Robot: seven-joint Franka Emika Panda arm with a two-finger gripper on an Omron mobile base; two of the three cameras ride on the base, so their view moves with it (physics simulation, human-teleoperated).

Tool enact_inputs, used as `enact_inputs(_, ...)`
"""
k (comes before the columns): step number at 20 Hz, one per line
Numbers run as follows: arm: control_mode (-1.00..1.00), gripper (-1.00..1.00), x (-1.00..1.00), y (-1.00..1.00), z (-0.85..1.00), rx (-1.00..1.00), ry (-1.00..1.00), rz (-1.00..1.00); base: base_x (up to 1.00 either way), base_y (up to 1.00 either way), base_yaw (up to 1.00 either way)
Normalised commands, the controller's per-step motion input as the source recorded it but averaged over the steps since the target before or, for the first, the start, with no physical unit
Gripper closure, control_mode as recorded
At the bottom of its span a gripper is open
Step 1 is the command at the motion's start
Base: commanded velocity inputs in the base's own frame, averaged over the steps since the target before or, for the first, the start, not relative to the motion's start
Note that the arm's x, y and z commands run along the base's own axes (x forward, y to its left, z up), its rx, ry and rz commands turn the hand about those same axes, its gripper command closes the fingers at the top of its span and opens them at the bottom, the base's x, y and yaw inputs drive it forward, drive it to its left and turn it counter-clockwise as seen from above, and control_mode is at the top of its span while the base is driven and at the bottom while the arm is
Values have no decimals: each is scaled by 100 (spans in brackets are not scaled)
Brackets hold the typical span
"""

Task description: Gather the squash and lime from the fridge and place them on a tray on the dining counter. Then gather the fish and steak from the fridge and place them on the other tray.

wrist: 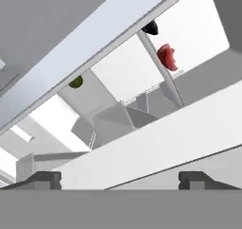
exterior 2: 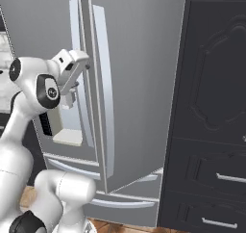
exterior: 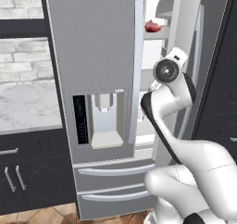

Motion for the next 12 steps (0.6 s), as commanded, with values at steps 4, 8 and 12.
enact_inputs(4, -100, -100, 68, 43, -1, -7, 1, 0, 0, 0, 0)
enact_inputs(8, -100, -100, 44, -3, -10, -6, 1, 0, 0, 0, 0)
enact_inputs(12, -100, -100, 27, -28, -15, -1, 7, 0, 0, 0, 0)
